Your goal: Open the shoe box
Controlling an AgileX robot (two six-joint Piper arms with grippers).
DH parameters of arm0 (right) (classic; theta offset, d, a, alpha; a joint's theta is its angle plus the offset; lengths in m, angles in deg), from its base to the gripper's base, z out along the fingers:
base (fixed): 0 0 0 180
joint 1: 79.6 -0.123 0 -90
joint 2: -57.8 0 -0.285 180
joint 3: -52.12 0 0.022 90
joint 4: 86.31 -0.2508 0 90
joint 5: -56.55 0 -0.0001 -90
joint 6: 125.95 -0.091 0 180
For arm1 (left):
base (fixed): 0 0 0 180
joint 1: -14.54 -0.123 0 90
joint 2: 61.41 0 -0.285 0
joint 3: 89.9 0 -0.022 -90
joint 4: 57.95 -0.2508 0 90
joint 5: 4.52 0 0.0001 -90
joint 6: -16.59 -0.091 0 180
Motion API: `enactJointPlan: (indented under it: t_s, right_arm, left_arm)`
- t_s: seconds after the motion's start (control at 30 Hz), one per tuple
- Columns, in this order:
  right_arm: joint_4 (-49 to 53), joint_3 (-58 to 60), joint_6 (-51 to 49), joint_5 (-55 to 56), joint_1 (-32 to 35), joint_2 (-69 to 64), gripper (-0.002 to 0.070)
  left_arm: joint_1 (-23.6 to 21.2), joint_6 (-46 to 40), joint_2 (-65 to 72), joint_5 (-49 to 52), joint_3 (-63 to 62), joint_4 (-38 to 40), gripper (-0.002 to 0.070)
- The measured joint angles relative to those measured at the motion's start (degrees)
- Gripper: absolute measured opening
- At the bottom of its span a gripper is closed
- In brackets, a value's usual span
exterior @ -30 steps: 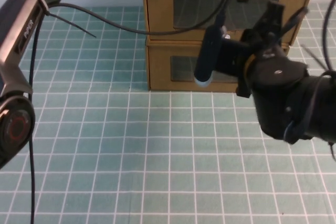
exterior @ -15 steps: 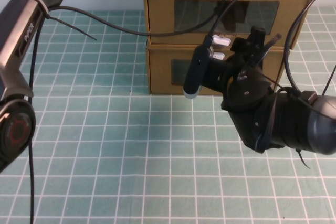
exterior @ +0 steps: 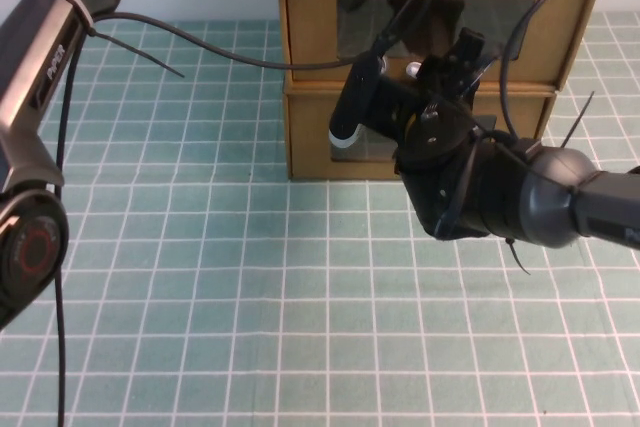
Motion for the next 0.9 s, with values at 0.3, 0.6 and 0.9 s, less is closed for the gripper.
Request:
enactJointPlan:
  t_s: [0.3, 0.6, 0.9]
  right_arm:
    - [-2.64, -1.61, 0.20, -1.35, -0.01, -1.03, 0.0246]
    - [-3.07, -1.83, 0.20, -1.21, -0.01, -1.03, 0.0246]
    - [-3.21, -1.83, 0.20, -0.87, 0.10, -1.03, 0.0246]
  left_arm:
    - [0.18, 1.98, -0.32, 1.06, -0.68, -6.15, -0.0005]
    - [1.27, 1.98, -0.37, 1.62, -1.01, -7.78, -0.0005]
    - [5.45, 6.91, -1.24, 0.45, -1.75, -20.20, -0.0005]
